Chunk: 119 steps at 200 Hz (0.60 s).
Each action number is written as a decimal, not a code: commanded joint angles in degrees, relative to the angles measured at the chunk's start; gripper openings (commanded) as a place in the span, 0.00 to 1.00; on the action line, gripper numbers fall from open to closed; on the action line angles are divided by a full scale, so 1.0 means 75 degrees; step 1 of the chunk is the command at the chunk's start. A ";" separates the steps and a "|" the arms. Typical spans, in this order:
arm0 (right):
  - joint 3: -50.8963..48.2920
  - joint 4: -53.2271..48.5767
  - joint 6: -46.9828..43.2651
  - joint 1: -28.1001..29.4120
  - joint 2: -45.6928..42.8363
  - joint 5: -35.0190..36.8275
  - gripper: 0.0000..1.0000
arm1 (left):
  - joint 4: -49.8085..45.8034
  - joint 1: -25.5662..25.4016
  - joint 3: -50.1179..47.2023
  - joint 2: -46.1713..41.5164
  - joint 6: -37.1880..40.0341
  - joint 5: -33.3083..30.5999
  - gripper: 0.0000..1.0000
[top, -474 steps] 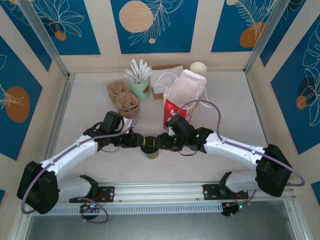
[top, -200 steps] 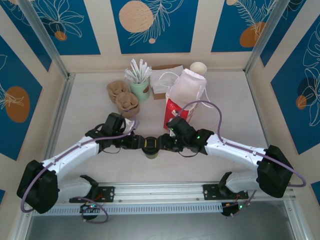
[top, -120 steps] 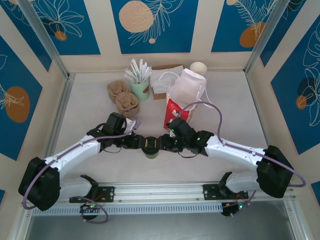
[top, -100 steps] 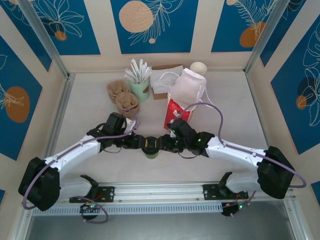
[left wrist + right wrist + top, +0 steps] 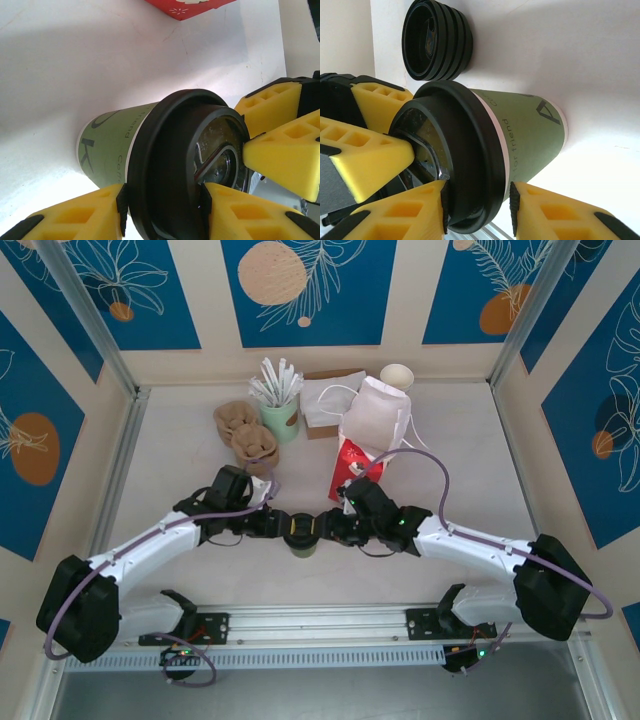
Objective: Pack the takeout coffee
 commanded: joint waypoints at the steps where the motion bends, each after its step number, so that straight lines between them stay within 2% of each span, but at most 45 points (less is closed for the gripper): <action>1: -0.0142 -0.1676 -0.0046 -0.0128 -0.0037 0.0462 0.41 | -0.0712 -0.0055 0.0067 -0.0107 0.0253 -0.0400 0.43; 18: -0.0036 -0.1634 -0.0154 -0.0119 -0.0195 0.0418 0.45 | -0.0793 -0.0061 0.0272 -0.0134 0.0280 -0.0359 0.43; 71: 0.0441 -0.1801 -0.0318 -0.0117 -0.0162 0.0330 0.47 | -0.0914 -0.0057 0.0693 -0.0056 0.0283 -0.0314 0.45; 119: 0.0883 -0.1942 -0.0417 -0.0117 -0.0055 0.0246 0.56 | -0.0995 -0.0061 0.1032 0.0136 0.0381 -0.0436 0.45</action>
